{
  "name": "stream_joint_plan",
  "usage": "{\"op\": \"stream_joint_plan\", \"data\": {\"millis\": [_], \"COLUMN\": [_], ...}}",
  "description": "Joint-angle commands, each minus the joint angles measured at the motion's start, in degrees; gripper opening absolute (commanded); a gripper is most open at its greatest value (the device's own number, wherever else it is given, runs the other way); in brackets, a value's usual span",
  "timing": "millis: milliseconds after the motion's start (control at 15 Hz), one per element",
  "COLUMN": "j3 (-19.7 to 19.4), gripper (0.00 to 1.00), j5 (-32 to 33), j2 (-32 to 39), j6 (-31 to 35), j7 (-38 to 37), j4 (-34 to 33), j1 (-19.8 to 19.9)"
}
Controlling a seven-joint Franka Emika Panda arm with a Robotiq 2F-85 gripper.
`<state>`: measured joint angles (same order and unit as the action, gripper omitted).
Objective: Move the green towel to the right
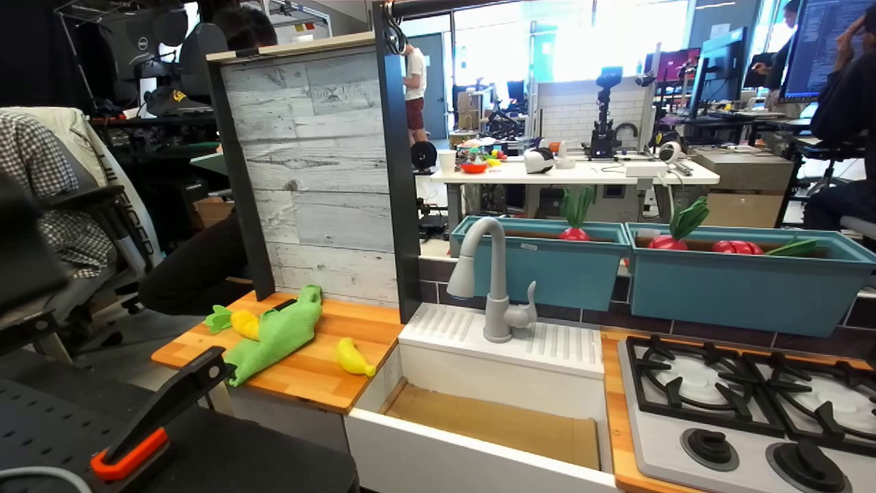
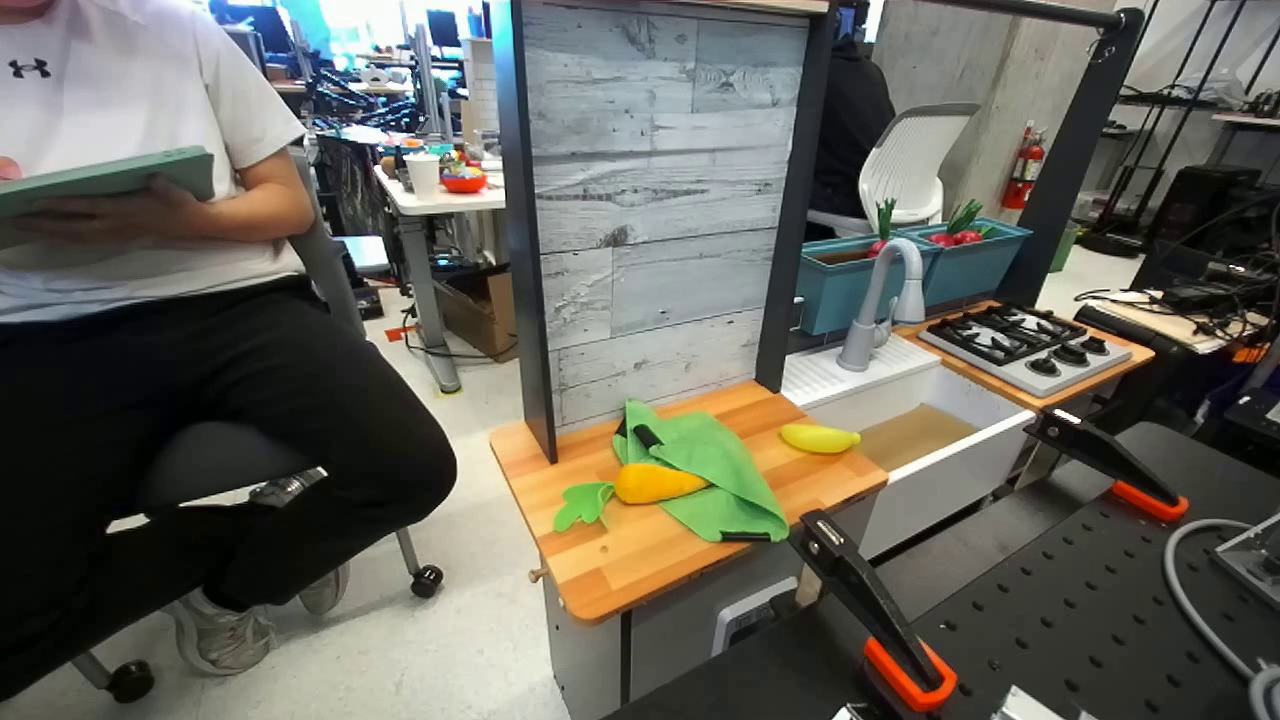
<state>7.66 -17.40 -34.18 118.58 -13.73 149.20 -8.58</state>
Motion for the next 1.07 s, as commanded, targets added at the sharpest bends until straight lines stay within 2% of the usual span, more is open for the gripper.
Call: {"op": "stream_joint_plan", "data": {"millis": [0,267,533,733,933,1000], "j3": [-0.02,-0.2,-0.24,-1.82,-3.3,-4.05], "gripper": [1.0,1.0,1.0,1.0,1.0,1.0], "j5": [1.78,3.67,8.56,14.4,17.62,15.11], "j2": [3.13,10.63,22.14,30.01,37.11,31.92], "j6": [6.44,18.52,29.05,32.19,34.78,32.74], "j7": [0.72,-0.71,-4.21,-8.15,-13.17,-9.67], "j4": [0.67,1.61,0.26,-3.32,-5.88,-2.94], "j1": [2.63,5.94,9.47,12.59,12.36,11.26]}}
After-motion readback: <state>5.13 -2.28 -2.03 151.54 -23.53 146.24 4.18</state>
